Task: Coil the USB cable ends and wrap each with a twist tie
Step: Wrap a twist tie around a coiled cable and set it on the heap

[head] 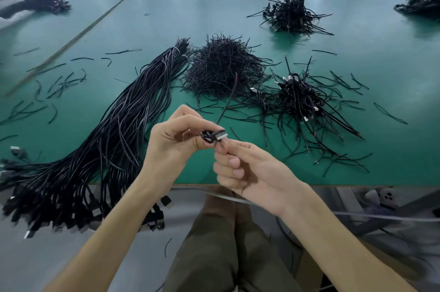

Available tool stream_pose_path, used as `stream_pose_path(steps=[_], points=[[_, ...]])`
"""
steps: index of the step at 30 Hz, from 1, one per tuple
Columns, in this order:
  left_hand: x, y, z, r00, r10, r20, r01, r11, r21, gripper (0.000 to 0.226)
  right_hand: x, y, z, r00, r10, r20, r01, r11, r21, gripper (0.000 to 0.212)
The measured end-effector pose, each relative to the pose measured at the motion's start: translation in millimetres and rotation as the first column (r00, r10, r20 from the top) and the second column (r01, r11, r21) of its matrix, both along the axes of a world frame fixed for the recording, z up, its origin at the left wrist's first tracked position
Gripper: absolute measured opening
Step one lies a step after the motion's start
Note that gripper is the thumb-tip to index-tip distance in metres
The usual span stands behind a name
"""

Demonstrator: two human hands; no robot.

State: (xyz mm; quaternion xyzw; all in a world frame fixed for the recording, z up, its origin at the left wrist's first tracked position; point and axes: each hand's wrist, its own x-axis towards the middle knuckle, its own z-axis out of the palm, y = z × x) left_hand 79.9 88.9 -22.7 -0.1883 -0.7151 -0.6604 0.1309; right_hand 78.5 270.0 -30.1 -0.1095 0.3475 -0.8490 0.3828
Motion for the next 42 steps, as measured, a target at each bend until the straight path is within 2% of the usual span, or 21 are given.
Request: stream_pose_path(steps=[2,4,8,12,15,17,19,24,28,30,33,36,39,40,42], points=[[0,-3,0,0.999,-0.052,0.007,0.052,0.999,0.003,0.015,-1,1,2,0.998,-0.003,-0.059,0.005,0.999,0.033,0.02],[-2,-6,0,0.993,-0.103,0.05,0.103,0.995,0.01,0.027,-2,2,6,0.987,-0.053,-0.152,0.074,0.988,0.137,0.023],[-2,-14,0,0.931,-0.286,0.229,0.247,0.952,0.183,0.032,-3,4,15,0.913,-0.129,-0.387,0.272,0.9,0.342,0.029],[-6,-25,-2,0.838,-0.461,0.292,0.372,0.874,0.314,0.038,-3,5,17,0.873,-0.131,-0.471,0.35,0.84,0.415,0.029],[-12,-25,-1,0.828,-0.399,0.394,0.272,0.901,0.339,0.035,-4,5,12,0.847,-0.117,-0.519,0.39,0.799,0.457,0.03],[-13,-21,-4,0.846,-0.314,0.431,0.204,0.937,0.282,0.025,-5,4,8,0.81,-0.102,-0.578,0.437,0.762,0.479,0.03],[-10,-16,-5,0.88,-0.247,0.406,0.175,0.963,0.207,0.021,-6,3,4,0.775,-0.085,-0.626,0.476,0.731,0.49,0.03],[-8,-9,-7,0.889,-0.163,0.427,0.101,0.981,0.165,0.05,-7,2,-3,0.781,-0.082,-0.619,0.474,0.722,0.503,0.029],[-4,-8,-4,0.867,-0.174,0.466,0.203,0.979,-0.013,0.042,-6,4,-5,0.797,-0.081,-0.599,0.458,0.727,0.512,0.03],[-3,-8,-2,0.882,-0.181,0.435,0.218,0.975,-0.035,0.038,-6,5,-7,0.798,-0.073,-0.599,0.454,0.726,0.516,0.03],[-1,-6,-2,0.949,-0.096,0.3,0.12,0.991,-0.063,0.035,-5,3,-8,0.842,-0.086,-0.532,0.395,0.77,0.501,0.031],[1,-3,-3,0.995,-0.03,0.096,0.04,0.994,-0.103,0.037,-6,1,-9,0.94,-0.094,-0.327,0.23,0.884,0.407,0.029],[3,0,-4,0.973,0.05,-0.226,-0.116,0.95,-0.291,0.031,-7,2,-12,0.999,-0.038,-0.029,0.043,0.978,0.202,0.023],[5,1,-5,0.954,0.029,-0.299,-0.127,0.941,-0.313,0.026,-7,3,-14,1.0,-0.012,0.025,0.008,0.989,0.15,0.022],[8,3,-6,0.929,-0.032,-0.369,-0.103,0.935,-0.339,0.021,-6,6,-17,0.999,0.033,0.036,-0.037,0.993,0.108,0.022]])
